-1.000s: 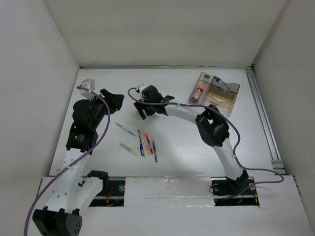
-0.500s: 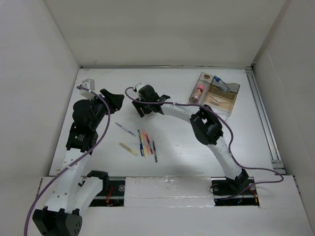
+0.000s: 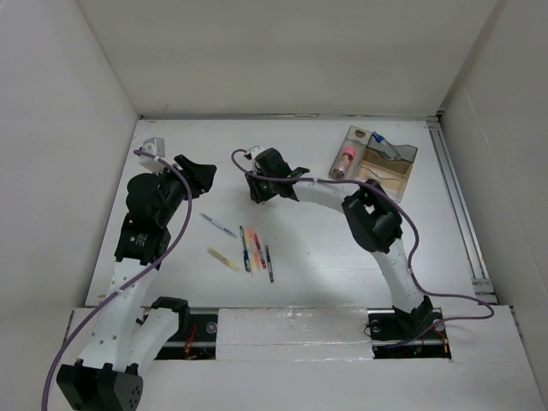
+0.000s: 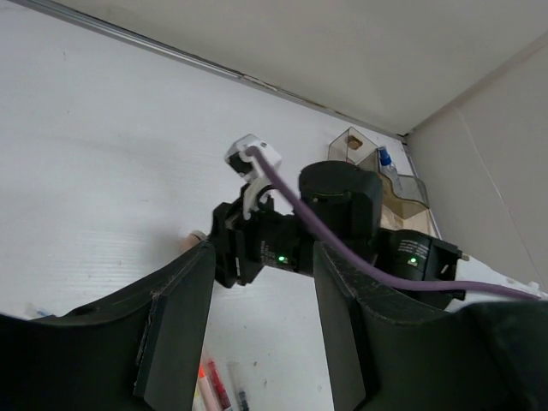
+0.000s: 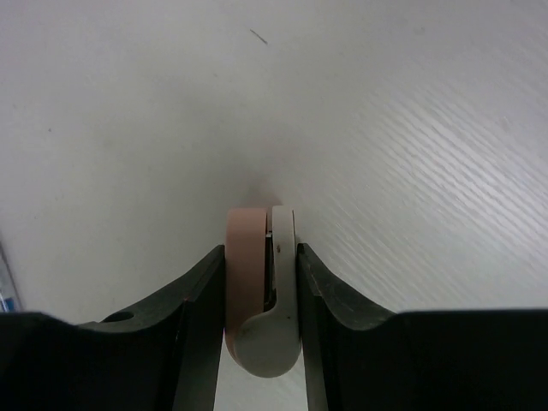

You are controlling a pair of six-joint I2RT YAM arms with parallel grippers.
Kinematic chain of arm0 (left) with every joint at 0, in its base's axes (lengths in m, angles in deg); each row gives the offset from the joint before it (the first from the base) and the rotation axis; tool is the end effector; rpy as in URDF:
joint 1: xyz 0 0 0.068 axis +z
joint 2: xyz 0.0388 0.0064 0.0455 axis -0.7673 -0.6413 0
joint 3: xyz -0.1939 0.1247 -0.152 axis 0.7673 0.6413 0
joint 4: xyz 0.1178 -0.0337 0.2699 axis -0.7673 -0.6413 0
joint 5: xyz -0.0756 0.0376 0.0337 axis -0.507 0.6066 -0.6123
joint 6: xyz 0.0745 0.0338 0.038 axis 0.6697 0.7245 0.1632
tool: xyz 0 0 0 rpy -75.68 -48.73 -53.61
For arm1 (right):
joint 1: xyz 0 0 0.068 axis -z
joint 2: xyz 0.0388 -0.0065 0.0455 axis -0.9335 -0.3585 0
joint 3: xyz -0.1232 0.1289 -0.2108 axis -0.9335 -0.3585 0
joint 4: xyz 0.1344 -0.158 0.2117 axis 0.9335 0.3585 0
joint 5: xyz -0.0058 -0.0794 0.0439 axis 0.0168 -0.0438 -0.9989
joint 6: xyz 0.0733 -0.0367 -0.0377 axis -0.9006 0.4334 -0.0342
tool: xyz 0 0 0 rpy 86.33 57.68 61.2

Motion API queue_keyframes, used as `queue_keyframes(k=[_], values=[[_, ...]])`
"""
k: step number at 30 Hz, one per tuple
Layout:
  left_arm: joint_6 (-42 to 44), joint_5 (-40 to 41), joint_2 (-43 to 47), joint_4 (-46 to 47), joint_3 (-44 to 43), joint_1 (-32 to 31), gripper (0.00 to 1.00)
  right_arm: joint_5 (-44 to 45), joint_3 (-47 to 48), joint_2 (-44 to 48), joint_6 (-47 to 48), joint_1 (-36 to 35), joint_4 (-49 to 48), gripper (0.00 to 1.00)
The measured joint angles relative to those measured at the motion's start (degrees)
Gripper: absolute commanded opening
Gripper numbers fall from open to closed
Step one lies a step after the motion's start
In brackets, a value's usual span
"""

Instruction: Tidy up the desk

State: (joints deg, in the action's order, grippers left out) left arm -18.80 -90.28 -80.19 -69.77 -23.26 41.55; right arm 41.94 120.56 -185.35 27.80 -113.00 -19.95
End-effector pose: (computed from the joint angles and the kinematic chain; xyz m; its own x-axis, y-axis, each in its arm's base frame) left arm 0.2614 -0.0567 0.3695 -0.1616 -0.4708 -0.8673 0.3158 0.8080 -0.4975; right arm 0.4251 0.4133 0.1174 -0.5574 -0.3857 -0.7352 -0.6496 0.7541 0.0969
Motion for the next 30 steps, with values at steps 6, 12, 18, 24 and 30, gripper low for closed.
queue_keyframes(k=[6, 12, 18, 24, 30], values=[[0.00, -0.07, 0.00, 0.02, 0.00, 0.00, 0.45, -5.51, -16.70, 14.56, -6.95, 8.66, -6.10, 0.17], [0.00, -0.39, 0.00, 0.02, 0.00, 0.00, 0.45, -4.46, -32.06, 36.46, -13.73, 28.04, -14.62, 0.17], [0.00, -1.11, -0.13, 0.09, 0.00, 0.00, 0.45, -5.79, -44.35, 43.95, -20.57, 47.32, -21.22, 0.18], [0.00, -1.16, -0.22, 0.20, 0.00, 0.00, 0.45, -10.82, -50.73, 38.10, -25.33, 53.94, -23.17, 0.20], [0.00, -1.33, -0.22, 0.44, 0.00, 0.00, 0.45, -9.84, -50.73, 39.04, -25.05, 52.50, -23.32, 0.24]])
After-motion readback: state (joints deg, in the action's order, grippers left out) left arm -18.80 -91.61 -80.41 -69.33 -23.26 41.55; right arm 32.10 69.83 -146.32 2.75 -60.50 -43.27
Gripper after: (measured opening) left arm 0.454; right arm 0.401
